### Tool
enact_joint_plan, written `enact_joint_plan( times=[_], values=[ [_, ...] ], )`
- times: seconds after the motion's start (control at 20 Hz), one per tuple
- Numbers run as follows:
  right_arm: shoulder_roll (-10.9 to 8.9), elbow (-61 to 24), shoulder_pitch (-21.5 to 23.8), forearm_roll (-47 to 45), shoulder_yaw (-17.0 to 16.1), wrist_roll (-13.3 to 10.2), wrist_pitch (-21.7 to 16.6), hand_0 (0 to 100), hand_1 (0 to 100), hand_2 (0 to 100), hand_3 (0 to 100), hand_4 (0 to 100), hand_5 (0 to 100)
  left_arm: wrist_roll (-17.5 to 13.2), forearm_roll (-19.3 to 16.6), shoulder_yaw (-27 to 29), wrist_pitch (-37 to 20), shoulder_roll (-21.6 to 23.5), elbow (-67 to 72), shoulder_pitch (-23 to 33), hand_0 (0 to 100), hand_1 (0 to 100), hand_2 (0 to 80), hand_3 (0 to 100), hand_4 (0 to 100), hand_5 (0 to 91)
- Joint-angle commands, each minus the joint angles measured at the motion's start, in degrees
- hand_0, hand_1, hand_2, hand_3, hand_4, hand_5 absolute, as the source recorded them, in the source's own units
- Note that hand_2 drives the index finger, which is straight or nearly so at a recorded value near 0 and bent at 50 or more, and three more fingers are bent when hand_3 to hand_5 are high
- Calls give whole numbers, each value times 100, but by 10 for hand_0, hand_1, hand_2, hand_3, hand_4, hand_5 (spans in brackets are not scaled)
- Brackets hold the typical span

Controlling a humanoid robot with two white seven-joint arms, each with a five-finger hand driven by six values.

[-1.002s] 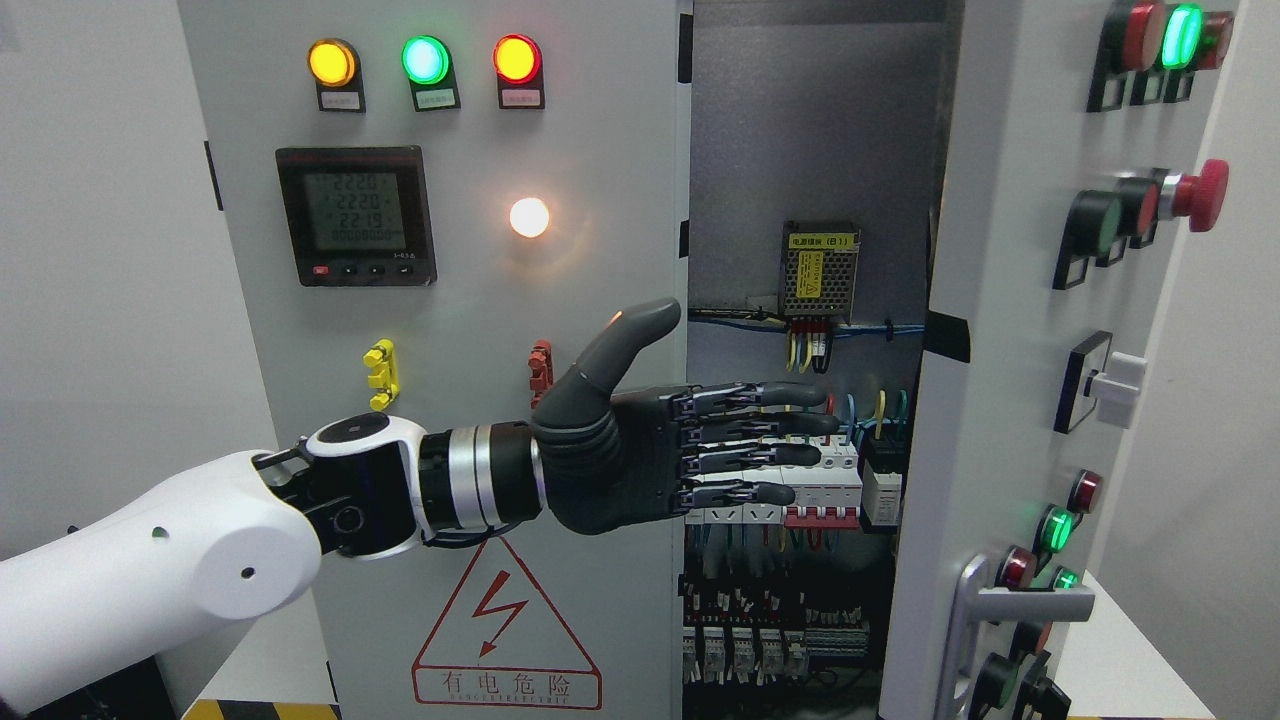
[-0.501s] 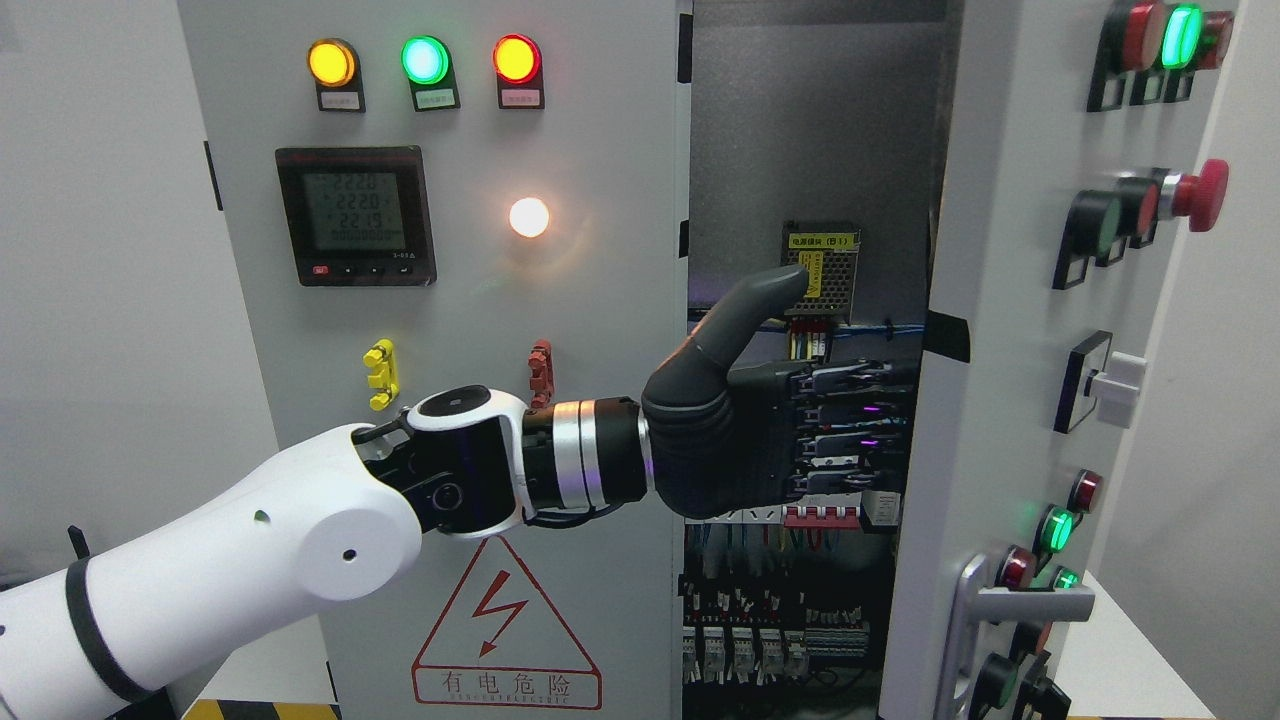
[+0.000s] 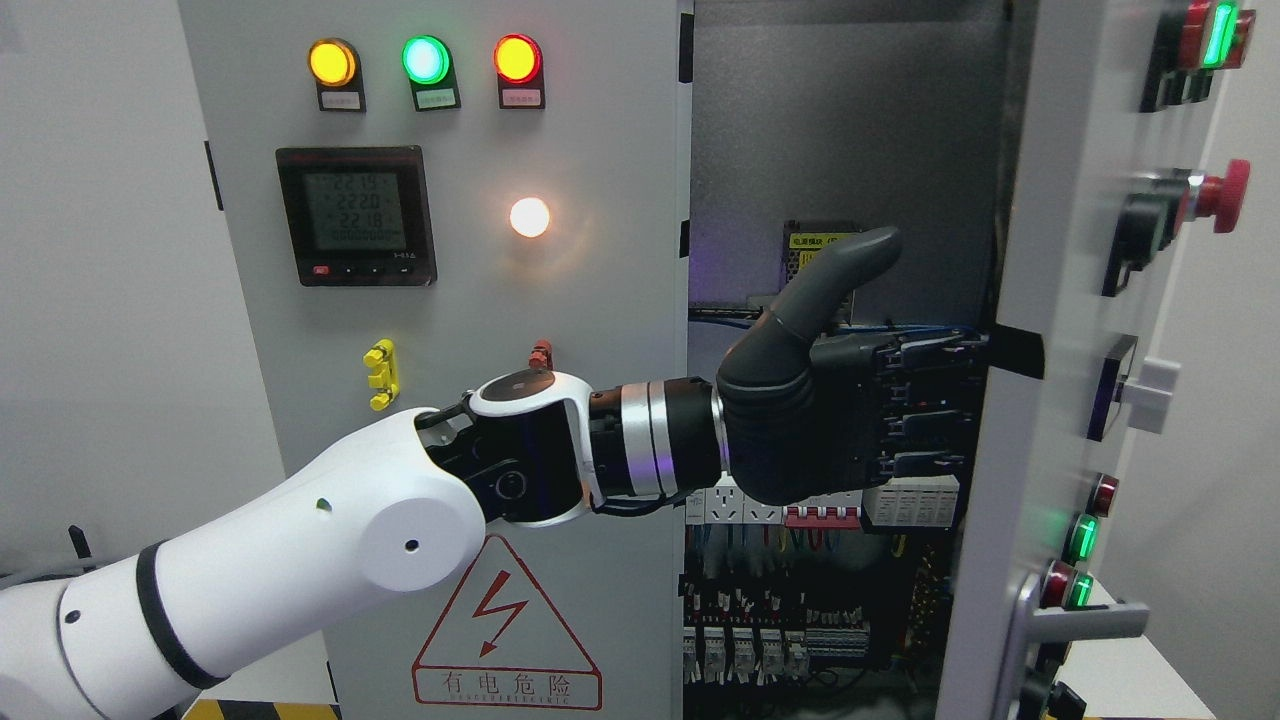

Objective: Open door with both hands
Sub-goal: 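Insert the left hand fingers behind the partly open door edge, then push the door outward with the left arm, swinging it wider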

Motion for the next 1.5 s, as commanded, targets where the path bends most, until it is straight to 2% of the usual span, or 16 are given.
enact_joint_plan(
  times=[0.0,0.55,0.85,1.1,1.45],
  values=[
    [0,0,0,0,2,-1,-3,382,0,0,0,0,0,190,-137,-129,-34,-533,-50,-34,0,0,0,0,0,0],
    [0,0,0,0,-7,-1,-3,382,0,0,0,0,0,260,-305,-454,-60,-1043,-104,-148,0,0,0,0,0,0],
    [0,0,0,0,-7,-1,-3,382,0,0,0,0,0,638,-305,-560,-271,-1394,-104,-297,0,0,0,0,0,0],
    [0,0,0,0,2,-1,-3,383,0,0,0,0,0,1147,-305,-569,-306,-1789,-95,-332,0,0,0,0,0,0],
    [0,0,0,0,2,-1,-3,383,0,0,0,0,0,1674,-314,-603,-578,-2133,-68,-367,0,0,0,0,0,0]
  ],
)
